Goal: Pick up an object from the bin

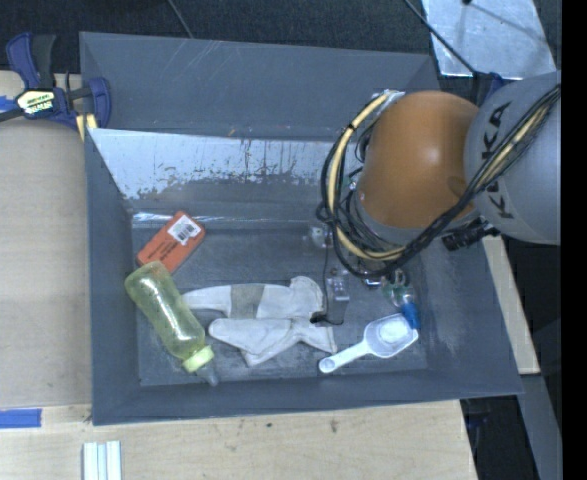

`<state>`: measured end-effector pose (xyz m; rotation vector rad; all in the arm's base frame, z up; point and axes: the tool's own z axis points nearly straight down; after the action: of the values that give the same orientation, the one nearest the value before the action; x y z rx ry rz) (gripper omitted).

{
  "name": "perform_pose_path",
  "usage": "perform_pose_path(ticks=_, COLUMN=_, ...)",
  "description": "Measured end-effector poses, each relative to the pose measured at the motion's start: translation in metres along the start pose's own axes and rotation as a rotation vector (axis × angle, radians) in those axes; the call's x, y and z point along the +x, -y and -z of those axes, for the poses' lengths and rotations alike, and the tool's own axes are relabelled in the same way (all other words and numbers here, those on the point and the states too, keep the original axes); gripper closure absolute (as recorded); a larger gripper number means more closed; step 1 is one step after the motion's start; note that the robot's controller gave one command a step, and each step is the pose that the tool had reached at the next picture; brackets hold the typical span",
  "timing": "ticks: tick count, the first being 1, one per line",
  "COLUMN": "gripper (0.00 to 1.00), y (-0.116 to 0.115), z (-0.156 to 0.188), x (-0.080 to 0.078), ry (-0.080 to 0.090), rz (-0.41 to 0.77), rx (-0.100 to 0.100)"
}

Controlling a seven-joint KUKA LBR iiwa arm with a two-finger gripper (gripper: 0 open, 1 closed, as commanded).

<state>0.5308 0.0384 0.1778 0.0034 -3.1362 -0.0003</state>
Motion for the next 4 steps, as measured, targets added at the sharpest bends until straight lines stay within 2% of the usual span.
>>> perform_pose_path(ticks=1, gripper=0.00, y=0.000, z=0.005, x=-0.002, ry=0.009, rz=-0.001, rx=0.000)
perform_pose_path(ticks=2, gripper=0.00, y=-0.003, z=-0.049, x=-0.005, ry=0.015, rz=0.050, rx=0.000)
perform_pose_path(ticks=3, gripper=1.00, y=0.003, z=-0.105, x=0.001, ry=0.008, rz=0.074, rx=0.000)
perform_pose_path(ticks=4, gripper=1.00, y=0.003, z=-0.105, x=0.001, ry=0.008, rz=0.074, rx=0.000)
